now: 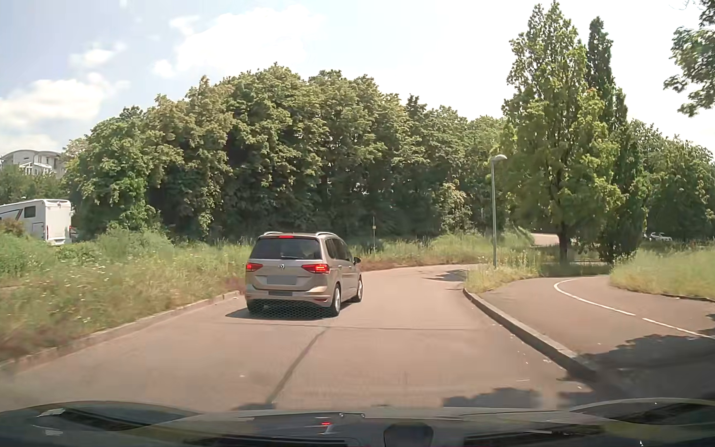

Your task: Follow the waypoints while adhering to traffic rules and regulations

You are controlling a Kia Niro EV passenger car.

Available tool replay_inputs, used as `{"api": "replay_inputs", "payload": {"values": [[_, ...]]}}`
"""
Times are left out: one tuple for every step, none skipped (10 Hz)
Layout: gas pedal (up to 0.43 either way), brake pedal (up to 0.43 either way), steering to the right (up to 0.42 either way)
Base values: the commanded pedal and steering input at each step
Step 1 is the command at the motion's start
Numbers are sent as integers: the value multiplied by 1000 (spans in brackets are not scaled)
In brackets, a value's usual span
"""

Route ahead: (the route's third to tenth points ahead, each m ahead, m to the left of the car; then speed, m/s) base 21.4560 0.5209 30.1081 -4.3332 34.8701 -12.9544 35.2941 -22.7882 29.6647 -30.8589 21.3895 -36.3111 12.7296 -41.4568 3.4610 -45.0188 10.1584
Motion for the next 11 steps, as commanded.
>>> {"api": "replay_inputs", "payload": {"values": [[0,110,6],[0,116,6],[0,116,8],[0,122,11],[0,122,15],[0,122,22],[0,134,29],[0,134,36],[0,146,45],[0,152,51],[0,159,58]]}}
